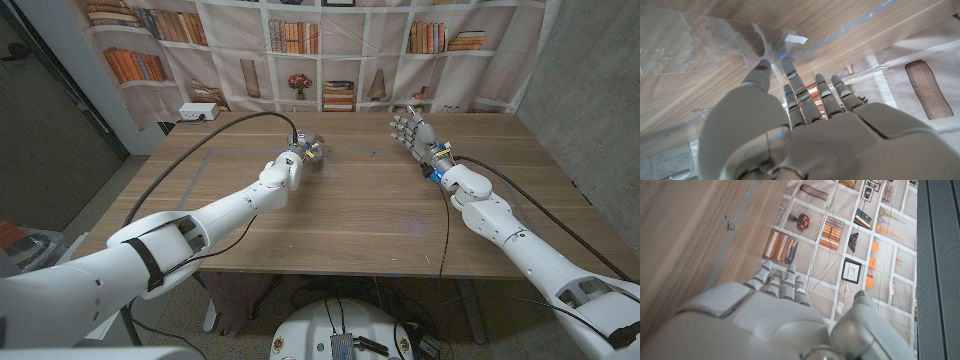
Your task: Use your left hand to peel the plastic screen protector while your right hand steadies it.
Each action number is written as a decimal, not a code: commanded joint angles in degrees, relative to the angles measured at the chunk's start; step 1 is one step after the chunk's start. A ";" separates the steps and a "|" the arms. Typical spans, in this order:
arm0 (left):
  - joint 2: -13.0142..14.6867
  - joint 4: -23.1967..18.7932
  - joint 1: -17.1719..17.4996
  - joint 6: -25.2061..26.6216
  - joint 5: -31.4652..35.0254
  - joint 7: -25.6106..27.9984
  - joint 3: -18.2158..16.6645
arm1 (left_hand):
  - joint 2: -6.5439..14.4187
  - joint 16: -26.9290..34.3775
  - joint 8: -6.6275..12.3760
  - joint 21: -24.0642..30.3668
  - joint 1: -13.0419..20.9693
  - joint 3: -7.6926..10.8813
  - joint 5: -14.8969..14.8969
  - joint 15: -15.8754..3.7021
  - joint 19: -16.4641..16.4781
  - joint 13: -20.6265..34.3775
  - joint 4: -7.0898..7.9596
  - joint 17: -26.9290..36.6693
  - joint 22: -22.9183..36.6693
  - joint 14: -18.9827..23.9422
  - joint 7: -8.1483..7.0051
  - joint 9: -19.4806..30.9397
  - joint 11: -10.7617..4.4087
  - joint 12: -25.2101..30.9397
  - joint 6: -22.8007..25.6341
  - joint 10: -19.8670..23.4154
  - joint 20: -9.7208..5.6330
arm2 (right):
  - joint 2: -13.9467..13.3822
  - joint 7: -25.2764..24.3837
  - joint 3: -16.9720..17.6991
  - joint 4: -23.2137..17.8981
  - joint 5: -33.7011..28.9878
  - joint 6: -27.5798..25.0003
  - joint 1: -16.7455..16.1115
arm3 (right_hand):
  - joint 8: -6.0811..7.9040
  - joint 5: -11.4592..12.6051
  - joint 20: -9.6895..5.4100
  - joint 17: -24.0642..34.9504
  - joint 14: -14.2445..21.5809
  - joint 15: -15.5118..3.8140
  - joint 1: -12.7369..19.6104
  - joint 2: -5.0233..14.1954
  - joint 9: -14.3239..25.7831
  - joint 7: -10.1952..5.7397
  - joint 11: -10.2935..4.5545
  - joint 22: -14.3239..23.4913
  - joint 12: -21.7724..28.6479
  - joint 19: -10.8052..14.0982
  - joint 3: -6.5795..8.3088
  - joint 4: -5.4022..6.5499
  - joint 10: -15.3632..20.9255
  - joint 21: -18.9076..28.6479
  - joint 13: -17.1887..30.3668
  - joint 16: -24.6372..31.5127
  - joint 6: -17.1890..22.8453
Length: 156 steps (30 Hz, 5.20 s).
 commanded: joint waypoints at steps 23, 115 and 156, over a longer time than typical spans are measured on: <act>-0.44 -1.52 1.85 0.09 -1.67 1.42 -1.28 | 3.17 6.00 -2.02 -1.60 16.50 -0.36 -1.67 -11.11 2.37 6.83 -1.53 8.25 0.51 10.27 0.45 0.64 0.38 10.31 2.83 4.38 0.60 | -0.48 -0.26 0.81 -1.53 0.99 0.43 -1.74 | 0.30 -0.11 0.11 0.10 -0.24 -0.06 -0.01 0.88 0.16 -0.28 0.03 0.29 -0.01 0.69 -0.06 -0.38 0.04 -0.75 0.30 -0.07 0.04; -9.69 -11.50 16.58 -23.38 -36.55 22.16 -24.97 | 5.36 0.90 -3.45 -2.00 18.06 -2.40 0.14 -10.80 3.11 3.37 0.84 9.96 0.97 9.15 2.79 1.73 0.65 12.68 0.47 0.75 2.12 | -6.84 -9.36 -0.33 -11.96 -6.92 -3.94 -5.32 | 0.04 -0.14 1.13 -0.04 -2.46 0.76 5.29 1.42 0.07 3.28 -1.51 0.33 -0.29 -0.20 1.29 -4.45 -0.87 -5.14 0.39 -0.65 -2.01; -15.31 -5.02 16.77 -33.12 -43.90 20.25 -28.76 | 5.27 0.43 -3.68 -2.04 18.35 -3.08 0.21 -10.71 3.15 2.45 0.57 10.88 1.11 9.66 2.51 1.85 0.68 13.81 -0.37 0.84 2.31 | -11.27 -23.04 -2.17 -25.98 -15.59 -22.94 -6.26 | 1.42 0.43 0.32 0.08 0.51 0.31 18.57 2.35 0.31 2.80 -3.39 0.70 3.65 5.00 5.07 -7.15 6.15 -7.90 1.46 0.46 -4.66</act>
